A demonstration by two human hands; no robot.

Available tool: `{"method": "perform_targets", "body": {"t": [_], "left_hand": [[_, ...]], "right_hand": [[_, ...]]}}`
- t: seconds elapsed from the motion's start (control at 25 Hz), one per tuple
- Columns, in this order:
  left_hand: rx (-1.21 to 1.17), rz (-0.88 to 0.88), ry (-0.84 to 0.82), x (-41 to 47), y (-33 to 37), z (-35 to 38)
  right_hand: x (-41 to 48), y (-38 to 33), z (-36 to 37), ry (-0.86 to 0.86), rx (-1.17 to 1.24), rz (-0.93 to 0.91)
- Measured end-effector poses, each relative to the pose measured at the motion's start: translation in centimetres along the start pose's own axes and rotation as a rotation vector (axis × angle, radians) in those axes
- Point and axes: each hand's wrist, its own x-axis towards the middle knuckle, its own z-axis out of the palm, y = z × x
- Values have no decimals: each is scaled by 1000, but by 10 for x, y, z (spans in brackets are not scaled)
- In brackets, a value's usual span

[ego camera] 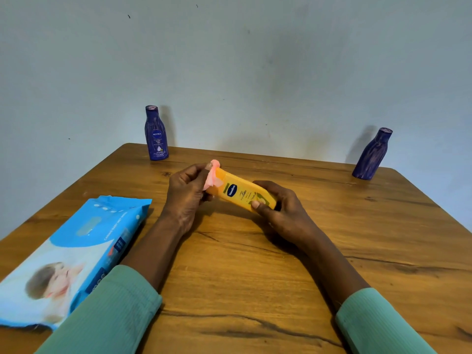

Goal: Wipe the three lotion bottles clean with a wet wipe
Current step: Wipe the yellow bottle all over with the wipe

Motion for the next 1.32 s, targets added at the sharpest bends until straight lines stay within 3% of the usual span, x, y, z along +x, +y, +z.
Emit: {"method": "perform_targets", "body": {"t": [0.2, 0.4, 0.6, 0.76, 0.84, 0.96, 1.16, 1.32], "left_hand": [[253, 80, 129, 1, -4, 9], [592, 388, 146, -6, -7, 17], [919, 524, 285, -11, -11, 3], [912, 556, 280, -12, -7, 31], [876, 488, 212, -9, -4, 28], [818, 360, -40, -14, -11, 24], [825, 386, -349, -24, -18, 28], [784, 362, -572, -30, -20, 19]], "right_hand": [[0, 0, 5, -6, 42, -18], [3, -1, 4, 84, 230, -2], [-12, -9, 12, 12, 74, 30], [-17, -12, 14, 42, -4, 9], [-18, -17, 40, 97, 85, 12], [-20, -16, 72, 226, 287, 91], [-10, -18, 64, 517, 495, 144], [-9, -23, 52, 578, 644, 238]]}}
